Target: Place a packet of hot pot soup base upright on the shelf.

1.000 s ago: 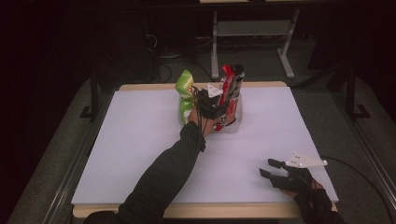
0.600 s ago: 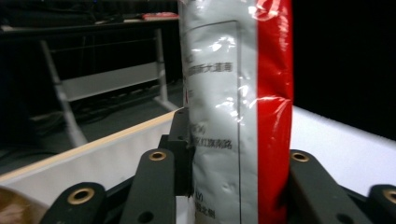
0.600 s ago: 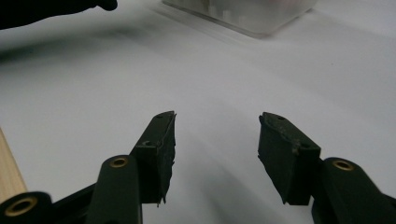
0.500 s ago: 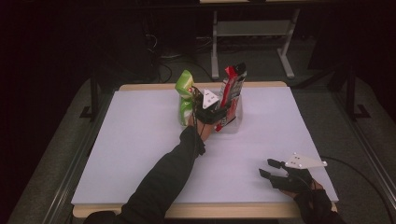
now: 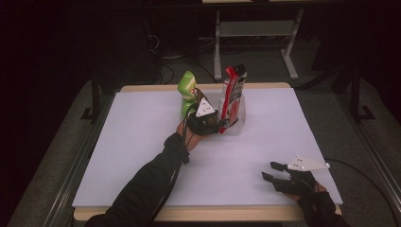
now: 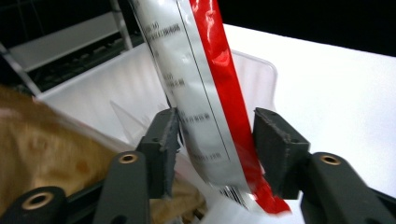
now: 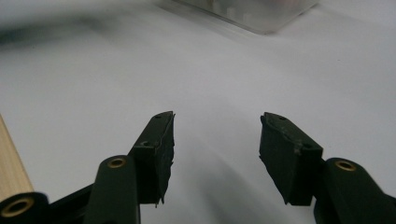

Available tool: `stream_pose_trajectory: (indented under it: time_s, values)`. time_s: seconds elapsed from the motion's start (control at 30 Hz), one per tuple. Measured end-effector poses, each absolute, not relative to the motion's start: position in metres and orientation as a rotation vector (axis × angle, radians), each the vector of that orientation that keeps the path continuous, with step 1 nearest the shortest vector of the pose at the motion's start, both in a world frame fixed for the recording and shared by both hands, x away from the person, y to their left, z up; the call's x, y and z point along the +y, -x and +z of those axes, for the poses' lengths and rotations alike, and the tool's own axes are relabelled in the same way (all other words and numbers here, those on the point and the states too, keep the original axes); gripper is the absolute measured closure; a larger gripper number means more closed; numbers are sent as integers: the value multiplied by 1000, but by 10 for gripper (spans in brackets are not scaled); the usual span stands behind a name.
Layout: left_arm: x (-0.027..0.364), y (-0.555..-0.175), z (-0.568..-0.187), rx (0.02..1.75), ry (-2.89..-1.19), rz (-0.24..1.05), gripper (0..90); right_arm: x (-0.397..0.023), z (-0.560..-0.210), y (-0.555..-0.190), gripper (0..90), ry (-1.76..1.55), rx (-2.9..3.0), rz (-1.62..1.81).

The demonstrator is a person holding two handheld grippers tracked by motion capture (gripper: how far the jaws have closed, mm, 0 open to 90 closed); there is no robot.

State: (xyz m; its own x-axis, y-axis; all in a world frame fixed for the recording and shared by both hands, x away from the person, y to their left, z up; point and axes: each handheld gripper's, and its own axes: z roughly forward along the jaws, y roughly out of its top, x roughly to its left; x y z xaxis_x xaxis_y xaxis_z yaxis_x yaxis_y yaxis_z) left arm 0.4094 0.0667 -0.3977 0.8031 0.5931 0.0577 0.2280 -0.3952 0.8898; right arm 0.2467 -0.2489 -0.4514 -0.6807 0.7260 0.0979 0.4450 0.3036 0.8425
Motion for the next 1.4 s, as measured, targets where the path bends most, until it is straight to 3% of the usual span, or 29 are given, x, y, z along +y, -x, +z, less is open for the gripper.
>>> stream_pose_trajectory:
  time_s: [0.17,0.47,0.93,1.2,1.4]
  values:
    - [68,-412,-401,608,-2017,416,547,-247,-452,-247,442,-1054,2286,1313]
    - [55,-420,-415,585,-2074,494,597,-246,-452,-247,443,-1050,2289,1314]
    - [69,-411,-407,561,-2010,491,553,-250,-451,-247,443,-1059,2272,1324]
    - [67,-408,-403,493,-2043,530,748,-247,-450,-247,444,-1052,2279,1318]
    - [67,-420,-409,549,-2020,510,803,-248,-451,-247,448,-1054,2277,1321]
